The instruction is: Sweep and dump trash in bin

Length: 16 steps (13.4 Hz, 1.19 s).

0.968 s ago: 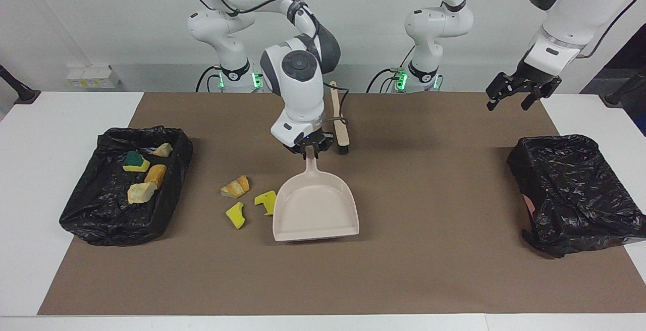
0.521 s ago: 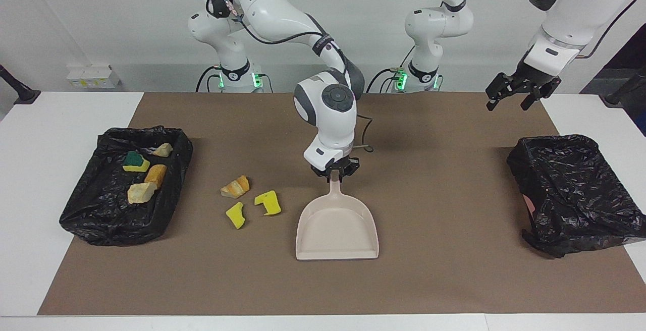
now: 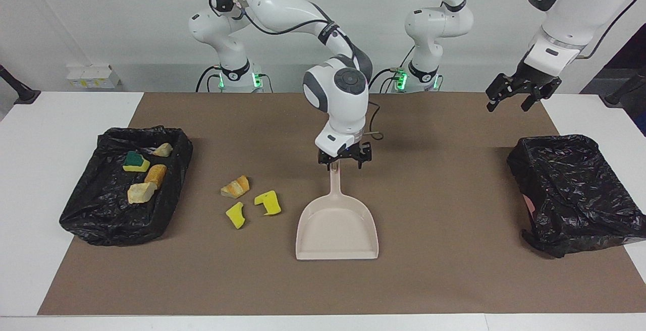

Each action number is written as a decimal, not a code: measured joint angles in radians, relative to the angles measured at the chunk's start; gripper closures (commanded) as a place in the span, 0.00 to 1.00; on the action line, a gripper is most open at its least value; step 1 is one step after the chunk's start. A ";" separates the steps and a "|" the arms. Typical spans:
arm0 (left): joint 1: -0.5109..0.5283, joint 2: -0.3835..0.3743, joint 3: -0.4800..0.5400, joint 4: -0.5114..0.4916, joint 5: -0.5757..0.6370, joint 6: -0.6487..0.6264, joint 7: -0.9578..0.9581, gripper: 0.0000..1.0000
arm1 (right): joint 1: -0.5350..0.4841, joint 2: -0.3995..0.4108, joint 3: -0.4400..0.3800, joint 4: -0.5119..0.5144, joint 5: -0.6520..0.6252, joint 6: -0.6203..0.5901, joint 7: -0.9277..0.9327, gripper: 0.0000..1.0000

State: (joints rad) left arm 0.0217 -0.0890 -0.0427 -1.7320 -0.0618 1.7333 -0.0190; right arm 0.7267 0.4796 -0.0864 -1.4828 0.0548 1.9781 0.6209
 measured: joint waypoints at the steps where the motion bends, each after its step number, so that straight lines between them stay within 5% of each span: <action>1: 0.000 0.008 0.000 0.000 0.000 0.035 0.000 0.00 | 0.014 -0.048 0.000 -0.039 0.000 -0.022 0.011 0.00; 8: -0.028 0.160 -0.101 0.089 -0.001 0.150 -0.076 0.00 | 0.115 -0.274 0.012 -0.340 0.062 -0.119 0.022 0.00; 16: -0.257 0.346 -0.113 0.144 -0.001 0.299 -0.370 0.00 | 0.268 -0.451 0.014 -0.721 0.131 0.091 0.064 0.00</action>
State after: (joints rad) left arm -0.2350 0.2566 -0.1562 -1.5882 -0.0624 2.0318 -0.3887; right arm 0.9944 0.0283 -0.0719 -2.2037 0.1858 2.0694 0.6845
